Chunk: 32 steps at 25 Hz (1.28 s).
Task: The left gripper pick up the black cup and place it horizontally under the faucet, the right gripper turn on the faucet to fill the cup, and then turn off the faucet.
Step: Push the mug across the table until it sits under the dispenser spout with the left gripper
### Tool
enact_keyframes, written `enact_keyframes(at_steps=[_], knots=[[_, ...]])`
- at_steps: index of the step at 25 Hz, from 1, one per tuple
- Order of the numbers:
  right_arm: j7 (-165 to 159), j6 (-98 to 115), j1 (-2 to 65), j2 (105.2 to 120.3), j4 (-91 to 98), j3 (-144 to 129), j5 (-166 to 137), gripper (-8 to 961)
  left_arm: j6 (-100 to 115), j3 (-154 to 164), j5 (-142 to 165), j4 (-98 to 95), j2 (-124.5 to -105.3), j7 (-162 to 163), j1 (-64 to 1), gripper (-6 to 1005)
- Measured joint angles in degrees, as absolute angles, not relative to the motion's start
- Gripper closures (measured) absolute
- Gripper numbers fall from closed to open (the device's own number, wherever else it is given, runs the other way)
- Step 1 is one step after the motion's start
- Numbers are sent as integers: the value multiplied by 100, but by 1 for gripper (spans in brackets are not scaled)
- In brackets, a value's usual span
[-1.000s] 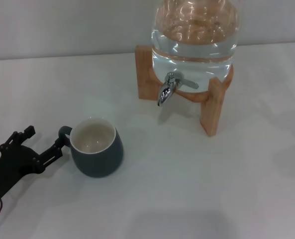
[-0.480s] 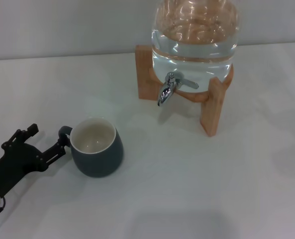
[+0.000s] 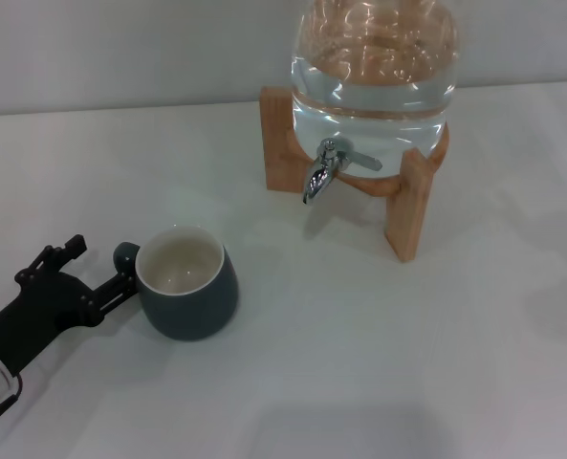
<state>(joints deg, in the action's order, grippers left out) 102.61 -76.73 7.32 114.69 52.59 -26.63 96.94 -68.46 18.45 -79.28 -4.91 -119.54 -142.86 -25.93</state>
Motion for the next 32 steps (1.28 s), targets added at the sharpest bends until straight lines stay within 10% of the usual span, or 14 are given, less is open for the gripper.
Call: enact_keyframes(at_steps=[32], knots=[[10256,-7682,695,11469,5286,-2663,9694,114,-6714,1810,-8033,-483,-11944,-14241,-2616,130]])
